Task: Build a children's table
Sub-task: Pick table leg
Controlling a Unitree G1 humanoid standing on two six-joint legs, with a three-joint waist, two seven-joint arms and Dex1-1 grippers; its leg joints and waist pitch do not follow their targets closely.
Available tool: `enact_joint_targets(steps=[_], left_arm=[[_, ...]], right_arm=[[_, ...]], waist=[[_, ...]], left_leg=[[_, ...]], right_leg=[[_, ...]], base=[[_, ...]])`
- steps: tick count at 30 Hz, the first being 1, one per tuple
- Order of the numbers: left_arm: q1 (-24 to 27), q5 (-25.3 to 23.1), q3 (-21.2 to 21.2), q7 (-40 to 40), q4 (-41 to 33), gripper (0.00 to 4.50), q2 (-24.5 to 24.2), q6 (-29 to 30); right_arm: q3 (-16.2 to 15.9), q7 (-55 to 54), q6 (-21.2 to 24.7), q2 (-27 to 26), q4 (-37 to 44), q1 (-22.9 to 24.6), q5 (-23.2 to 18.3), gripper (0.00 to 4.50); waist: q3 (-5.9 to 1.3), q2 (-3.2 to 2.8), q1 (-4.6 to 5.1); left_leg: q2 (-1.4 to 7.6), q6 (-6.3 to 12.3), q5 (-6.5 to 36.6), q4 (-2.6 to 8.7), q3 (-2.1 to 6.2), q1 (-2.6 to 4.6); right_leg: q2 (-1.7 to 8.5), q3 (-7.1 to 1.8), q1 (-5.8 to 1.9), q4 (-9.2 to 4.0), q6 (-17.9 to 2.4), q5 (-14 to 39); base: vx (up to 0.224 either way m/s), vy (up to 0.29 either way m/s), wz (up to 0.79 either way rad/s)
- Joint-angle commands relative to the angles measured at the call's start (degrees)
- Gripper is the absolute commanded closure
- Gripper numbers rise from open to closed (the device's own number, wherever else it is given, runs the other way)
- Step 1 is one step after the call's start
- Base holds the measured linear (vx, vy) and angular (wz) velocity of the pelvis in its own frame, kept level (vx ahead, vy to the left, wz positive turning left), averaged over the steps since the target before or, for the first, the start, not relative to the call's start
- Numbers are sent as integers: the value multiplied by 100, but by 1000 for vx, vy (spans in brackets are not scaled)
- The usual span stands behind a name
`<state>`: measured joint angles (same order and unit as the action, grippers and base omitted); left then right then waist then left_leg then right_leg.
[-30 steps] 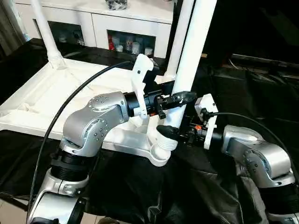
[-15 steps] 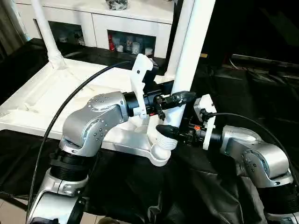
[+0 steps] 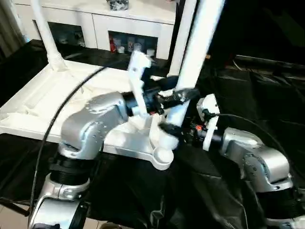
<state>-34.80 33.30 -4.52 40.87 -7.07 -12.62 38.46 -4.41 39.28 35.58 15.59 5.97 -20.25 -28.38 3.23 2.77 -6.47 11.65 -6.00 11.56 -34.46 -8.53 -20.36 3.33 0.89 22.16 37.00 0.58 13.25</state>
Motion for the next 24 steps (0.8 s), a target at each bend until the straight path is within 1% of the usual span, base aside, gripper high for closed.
enact_joint_targets(steps=[1, 2, 4, 6, 7, 8, 9, 10, 11, 12, 13, 14, 15, 16, 17, 18, 19, 20, 21, 22, 23, 24], left_arm=[[103, 91, 44, -1, -159, 151, -21, 48], [220, 56, 25, -4, -228, 151, -90, 72], [488, -95, 45, -110, -360, 151, -204, -2], [607, -175, 123, -227, -392, 151, -244, -46], [731, -430, 188, -396, -380, 151, -314, -295], [731, -430, 188, -396, -380, 151, -314, -295], [790, -756, 135, -584, -275, 151, -417, -460], [851, -1179, -3, -763, -132, 151, -568, -692], [912, -1573, -154, -899, 26, 151, -723, -938], [995, -1941, -273, -1041, 206, 151, -859, -1228], [1127, -2139, -299, -1124, 385, 151, -958, -1484], [1215, -1998, -221, -1070, 393, 151, -944, -1401], [1316, -1863, -151, -1005, 385, 151, -942, -1306], [1373, -1831, -123, -991, 377, 151, -941, -1303], [1421, -1805, -100, -979, 370, 151, -941, -1300], [1638, -1771, -7, -996, 273, 151, -923, -1365], [1736, -1773, 46, -1010, 218, 151, -897, -1415], [1851, -1884, 65, -1078, 142, 151, -896, -1586], [1957, -2009, 73, -1205, 80, 151, -914, -1643], [1994, -2049, 102, -1297, 77, 151, -897, -1669], [2066, -2128, 160, -1476, 70, 151, -865, -1720], [2293, -2241, 356, -1884, 51, 151, -687, -2049]], right_arm=[[263, -254, -147, -34, -23, 38, 41, 261], [339, -385, -200, -103, 7, 82, 41, 261], [484, -641, -316, -197, 97, 196, 66, 261], [534, -752, -347, -206, 145, 250, 120, 261], [547, -857, -393, -176, 203, 317, 238, 261], [547, -857, -393, -176, 203, 317, 238, 261], [548, -997, -444, -154, 212, 352, 382, 261], [539, -1148, -542, -137, 187, 380, 558, 261], [541, -1289, -693, -158, 145, 408, 710, 261], [542, -1454, -835, -193, 101, 453, 868, 261], [533, -1656, -938, -237, 65, 534, 1009, 261], [534, -1731, -964, -256, 63, 587, 1041, 261], [545, -1804, -979, -275, 59, 651, 1067, 261], [554, -1849, -1002, -284, 56, 685, 1094, 261], [562, -1887, -1022, -292, 54, 713, 1116, 261], [599, -2059, -1077, -325, 95, 844, 1200, 261], [618, -2135, -1087, -347, 128, 899, 1242, 261], [616, -2216, -1111, -359, 201, 1013, 1315, 261], [611, -2265, -1129, -365, 255, 1095, 1364, 261], [599, -2282, -1156, -369, 281, 1145, 1394, 261], [576, -2316, -1209, -377, 333, 1241, 1452, 261], [543, -2441, -1320, -455, 470, 1539, 1539, 261]], waist=[[-383, -78, -1], [-387, -113, -13], [-378, -143, -5], [-376, -132, 6], [-370, -141, 12], [-365, -130, 12], [-361, -109, 22], [-358, -112, 21], [-350, -101, 20], [-345, -85, 33], [-343, -98, 39], [-346, -129, 45], [-367, -153, 51], [-367, -165, 60], [-381, -159, 58], [-384, -218, 48], [-369, -174, 61], [-368, -208, 51], [-353, -198, 56], [-346, -204, 58], [-340, -202, 64], [-329, -197, 72]], left_leg=[[31, -205, 217, 380, -60, 6], [30, -219, 223, 379, -57, 12], [35, -243, 295, 387, -57, 14], [37, -245, 344, 397, -58, 15], [30, -270, 377, 399, -56, 12], [35, -265, 390, 409, -47, 3], [39, -268, 418, 413, -51, 7], [40, -261, 459, 417, -46, 11], [38, -252, 484, 424, -46, 6], [29, -266, 523, 431, -47, 7], [26, -300, 520, 437, -46, 10], [29, -331, 531, 442, -41, 15], [34, -375, 514, 433, -46, 33], [37, -384, 513, 439, -40, 24], [36, -382, 458, 430, -39, 21], [31, -378, 429, 418, -37, 22], [31, -361, 456, 425, -43, 0], [31, -360, 507, 424, -43, 6], [32, -345, 609, 430, -46, 1], [32, -330, 735, 437, -48, 13], [40, -316, 806, 443, -46, 8], [45, -306, 915, 453, -41, 0]], right_leg=[[270, -154, -332, -357, -1220, -687], [272, -156, -330, -352, -1208, -676], [269, -157, -320, -364, -1152, -619], [259, -157, -323, -380, -1094, -547], [254, -155, -319, -385, -1070, -462], [258, -152, -328, -403, -1040, -407], [256, -156, -327, -418, -966, -314], [259, -158, -316, -427, -881, -192], [262, -161, -314, -447, -807, -89], [260, -166, -309, -463, -679, 114], [265, -170, -295, -462, -580, 213], [270, -170, -285, -455, -577, 240], [271, -175, -269, -429, -644, 99], [258, -169, -265, -410, -737, -85], [256, -166, -272, -396, -778, -242], [249, -166, -255, -377, -856, -463], [247, -162, -276, -386, -893, -543], [248, -164, -269, -387, -903, -525], [243, -164, -272, -409, -892, -432], [245, -168, -264, -423, -866, -254], [247, -167, -265, -437, -851, -159], [257, -170, -270, -458, -826, 36]], base=[[0, 0, 0], [0, 0, 0], [0, 0, 0], [0, 0, 0], [0, 0, 0], [0, 0, 0], [0, 0, 0], [0, 0, 0], [0, 0, 0], [0, 0, 0], [0, 0, 0], [0, 0, 0], [0, 0, 0], [0, 0, 0], [0, 0, 0], [0, 0, 0], [0, 0, 0], [0, 0, 0], [0, 0, 0], [0, 0, 0], [0, 0, 0], [0, 0, 0]])
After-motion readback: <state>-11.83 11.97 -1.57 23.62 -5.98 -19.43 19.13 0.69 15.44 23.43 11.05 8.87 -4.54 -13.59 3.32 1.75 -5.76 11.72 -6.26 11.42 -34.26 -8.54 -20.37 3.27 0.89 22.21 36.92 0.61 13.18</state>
